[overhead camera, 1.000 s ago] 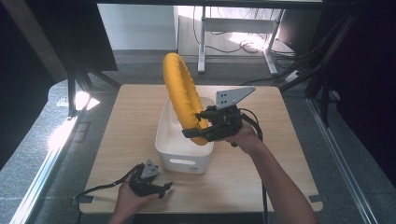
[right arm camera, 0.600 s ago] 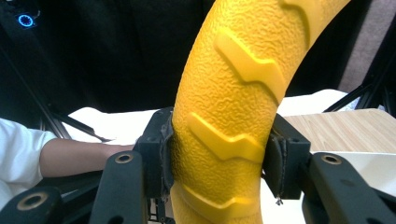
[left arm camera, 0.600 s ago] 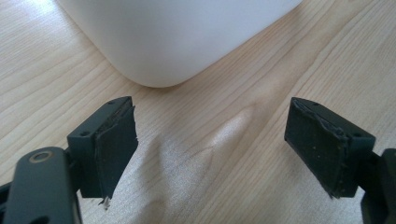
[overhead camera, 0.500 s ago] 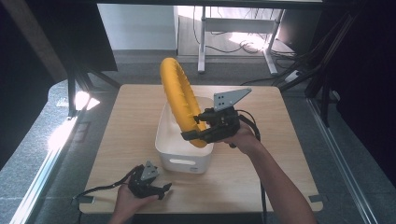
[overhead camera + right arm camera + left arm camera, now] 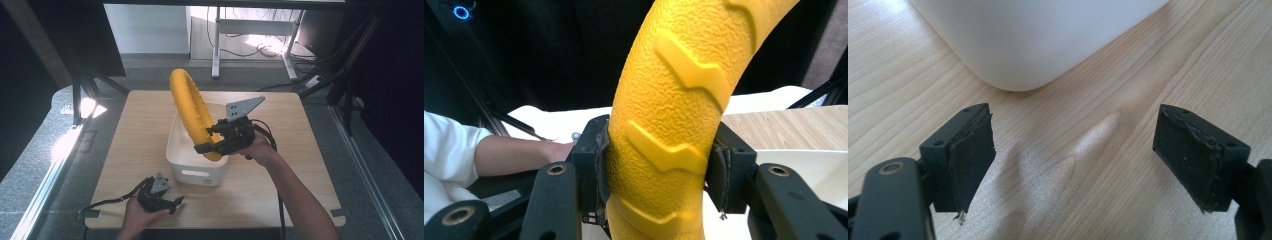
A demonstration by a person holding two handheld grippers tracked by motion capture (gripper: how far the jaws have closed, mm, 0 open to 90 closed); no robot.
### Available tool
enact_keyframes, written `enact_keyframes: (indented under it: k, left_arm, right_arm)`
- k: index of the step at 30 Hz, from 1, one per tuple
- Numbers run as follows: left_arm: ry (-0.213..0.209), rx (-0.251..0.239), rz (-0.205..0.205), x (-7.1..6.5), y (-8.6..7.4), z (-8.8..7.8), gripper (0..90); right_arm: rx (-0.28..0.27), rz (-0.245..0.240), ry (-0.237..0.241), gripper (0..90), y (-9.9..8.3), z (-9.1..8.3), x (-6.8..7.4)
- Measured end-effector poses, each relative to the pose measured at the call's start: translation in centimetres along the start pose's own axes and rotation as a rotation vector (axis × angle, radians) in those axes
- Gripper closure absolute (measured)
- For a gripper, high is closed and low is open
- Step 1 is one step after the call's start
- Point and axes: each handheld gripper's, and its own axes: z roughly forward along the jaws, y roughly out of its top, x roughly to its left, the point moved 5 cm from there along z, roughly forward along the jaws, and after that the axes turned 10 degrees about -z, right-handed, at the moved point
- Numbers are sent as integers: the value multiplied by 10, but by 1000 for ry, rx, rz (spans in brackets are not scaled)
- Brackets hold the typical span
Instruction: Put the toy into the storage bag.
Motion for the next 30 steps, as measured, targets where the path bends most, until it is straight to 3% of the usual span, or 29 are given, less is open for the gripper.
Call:
enact_keyframes:
  k: [10,19,30]
  left_arm:
    - [-1,2,1,0,0,0,170]
    - [-2,5,5,0,0,1,170]
    - [-3,0,-2,-1,0,1,170]
  right_arm:
    - [14,13,17,506,-9,4,-4]
    - [-13,45,39,505,-21,4,-11]
    - [9,45,44,494,-29,6,-13]
